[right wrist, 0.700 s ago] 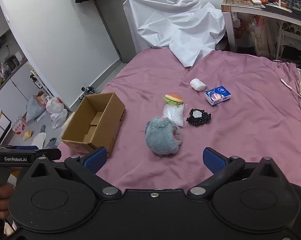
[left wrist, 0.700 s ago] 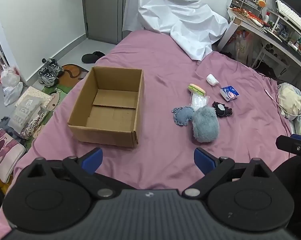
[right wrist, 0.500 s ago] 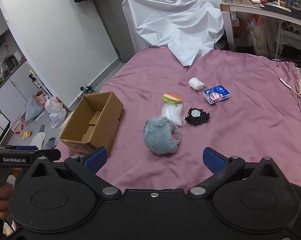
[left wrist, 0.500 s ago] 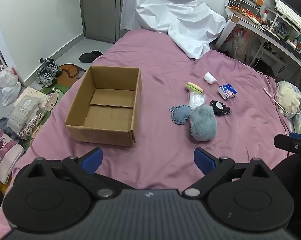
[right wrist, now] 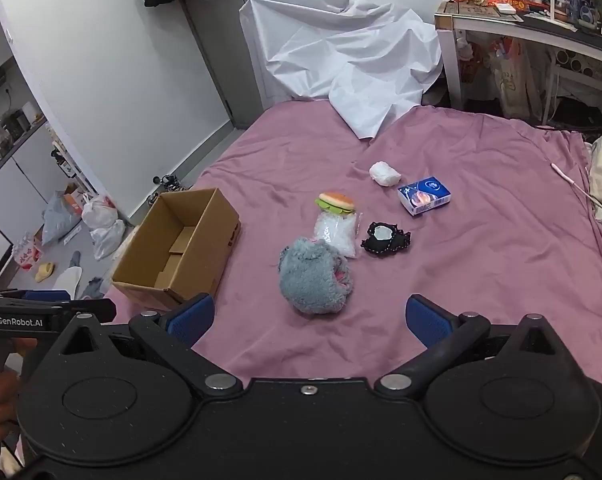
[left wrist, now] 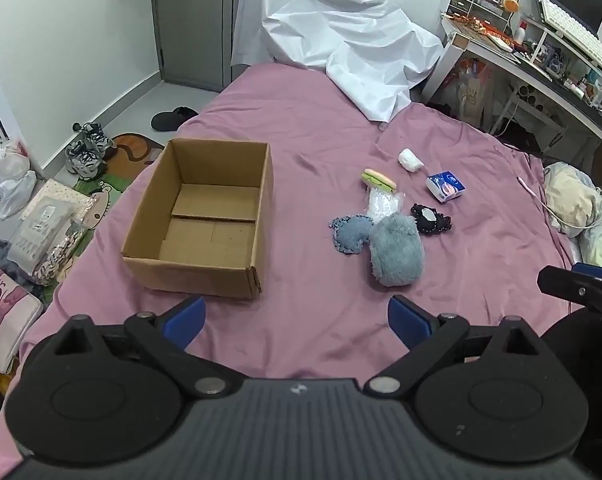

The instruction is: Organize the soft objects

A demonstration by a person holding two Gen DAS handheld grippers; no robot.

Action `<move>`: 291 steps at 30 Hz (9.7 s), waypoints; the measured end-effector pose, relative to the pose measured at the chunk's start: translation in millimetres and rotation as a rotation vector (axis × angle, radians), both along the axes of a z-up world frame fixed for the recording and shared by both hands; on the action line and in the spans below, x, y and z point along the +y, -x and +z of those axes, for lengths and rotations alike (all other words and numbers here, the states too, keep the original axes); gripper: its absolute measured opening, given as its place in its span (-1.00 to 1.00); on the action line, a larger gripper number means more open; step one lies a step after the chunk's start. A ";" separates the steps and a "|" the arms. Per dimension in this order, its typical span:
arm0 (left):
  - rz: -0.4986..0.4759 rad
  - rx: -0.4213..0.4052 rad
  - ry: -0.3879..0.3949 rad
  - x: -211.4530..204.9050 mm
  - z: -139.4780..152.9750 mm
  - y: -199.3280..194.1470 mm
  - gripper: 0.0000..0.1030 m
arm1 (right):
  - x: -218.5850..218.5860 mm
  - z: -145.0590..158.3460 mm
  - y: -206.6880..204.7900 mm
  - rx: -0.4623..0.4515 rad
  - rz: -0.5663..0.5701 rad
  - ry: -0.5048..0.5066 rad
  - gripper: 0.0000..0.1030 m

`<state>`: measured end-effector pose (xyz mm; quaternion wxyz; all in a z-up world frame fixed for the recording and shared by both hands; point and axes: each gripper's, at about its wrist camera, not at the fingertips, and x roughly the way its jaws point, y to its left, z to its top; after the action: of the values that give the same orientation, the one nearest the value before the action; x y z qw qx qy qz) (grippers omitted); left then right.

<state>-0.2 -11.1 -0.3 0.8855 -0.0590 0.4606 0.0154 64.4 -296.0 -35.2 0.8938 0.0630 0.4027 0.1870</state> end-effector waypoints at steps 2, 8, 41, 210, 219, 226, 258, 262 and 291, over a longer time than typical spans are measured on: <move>0.000 0.000 0.001 -0.1 0.3 -0.2 0.88 | -0.7 0.2 0.1 -0.001 -0.009 -0.001 1.00; 0.006 -0.006 0.006 2.0 1.9 0.1 0.88 | -1.1 -0.7 0.8 -0.016 -0.015 0.007 1.00; 0.016 0.002 0.042 7.2 -1.4 2.2 0.88 | 3.0 -2.9 4.5 -0.002 0.019 -0.012 1.00; 0.402 -0.049 0.416 32.2 -71.0 -107.9 -0.56 | 84.2 -104.2 -171.4 0.383 0.196 -0.531 -0.62; 0.448 -0.098 0.427 69.6 -64.2 -103.4 -0.61 | 123.8 -92.0 -172.2 0.342 0.271 -0.531 -0.62; 0.477 -0.114 0.437 97.3 -68.5 -107.4 -0.64 | 154.8 -87.7 -174.5 0.311 0.303 -0.507 -0.62; 0.575 -0.020 0.446 174.0 -147.8 -172.4 -0.68 | 229.4 -110.2 -203.6 0.237 0.302 -0.298 -0.39; 0.568 0.010 0.431 172.4 -153.4 -179.8 -0.66 | 229.1 -105.7 -206.0 0.236 0.296 -0.304 -0.38; 0.485 -0.139 0.087 138.5 -58.9 -138.1 0.79 | 203.7 -49.8 -177.4 0.160 0.294 -0.295 0.70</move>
<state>137.9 127.4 -59.2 0.8821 -0.2069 0.3712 0.2035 241.8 -92.4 -85.0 0.8033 0.1484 0.4453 0.3665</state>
